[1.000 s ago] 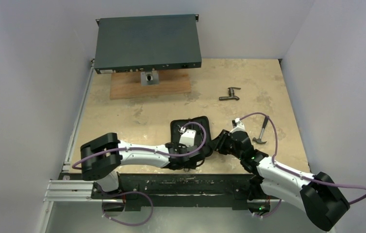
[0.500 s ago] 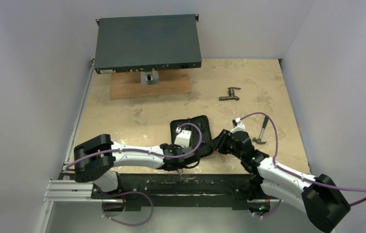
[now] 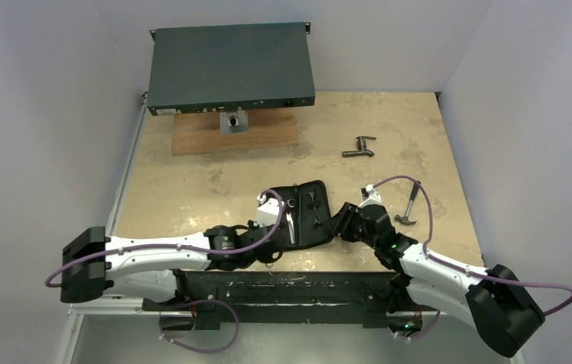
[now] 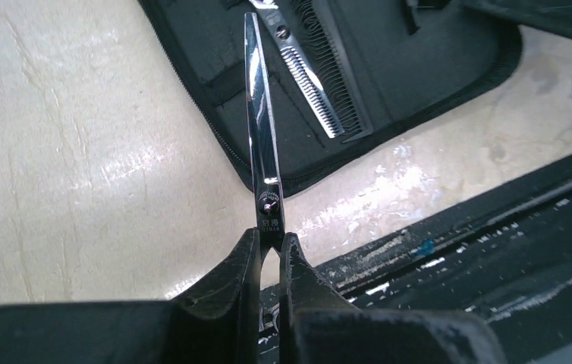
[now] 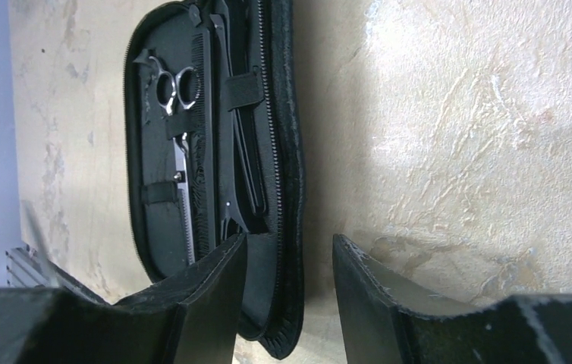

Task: Sort the hair-cutting tools
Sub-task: Pick up the scissors from the center of the board, then place the scissors in the hairdressing tool bag.

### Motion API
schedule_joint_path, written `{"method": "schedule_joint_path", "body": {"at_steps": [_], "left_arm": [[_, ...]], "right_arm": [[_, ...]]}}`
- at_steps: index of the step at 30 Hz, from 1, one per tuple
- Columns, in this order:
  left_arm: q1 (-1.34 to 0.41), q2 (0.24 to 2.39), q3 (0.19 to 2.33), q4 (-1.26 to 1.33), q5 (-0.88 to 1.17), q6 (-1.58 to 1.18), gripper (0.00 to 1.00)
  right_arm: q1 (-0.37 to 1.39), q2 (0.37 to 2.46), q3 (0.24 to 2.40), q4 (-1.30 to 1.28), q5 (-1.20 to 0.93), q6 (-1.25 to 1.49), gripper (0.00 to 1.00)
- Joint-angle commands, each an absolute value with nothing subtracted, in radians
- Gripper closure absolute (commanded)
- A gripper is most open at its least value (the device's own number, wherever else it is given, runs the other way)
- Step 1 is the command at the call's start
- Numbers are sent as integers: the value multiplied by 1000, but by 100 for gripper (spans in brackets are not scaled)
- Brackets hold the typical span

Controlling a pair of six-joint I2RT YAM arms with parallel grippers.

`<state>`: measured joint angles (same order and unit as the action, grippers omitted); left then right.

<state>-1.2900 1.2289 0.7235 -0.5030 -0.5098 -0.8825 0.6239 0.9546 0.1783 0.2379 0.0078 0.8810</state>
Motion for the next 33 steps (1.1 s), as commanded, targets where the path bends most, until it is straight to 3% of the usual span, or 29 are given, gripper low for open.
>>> {"method": "schedule_joint_path", "body": {"at_steps": [1,13,23,27,30,33], "left_arm": [[-1293,1132,732,-511,-473,-772,100],[-1291,1014,718,-597,-433,-789,100],[-1290,1010,692,-587,-416,-797,100],[-1289,1007,680,-571,-410,-798,100],[-1286,1018,679,-556,-404,-789,100],[-1279,1042,684,-535,-387,-768,100]], "right_arm": [[628,975,209,278,22,854,53],[510,1151,335,361,-44,744,52],[496,1339,467,332,-118,686,61],[490,1321,450,326,-105,685,78],[485,1282,426,318,-82,693,100],[483,1244,389,315,-64,707,100]]}}
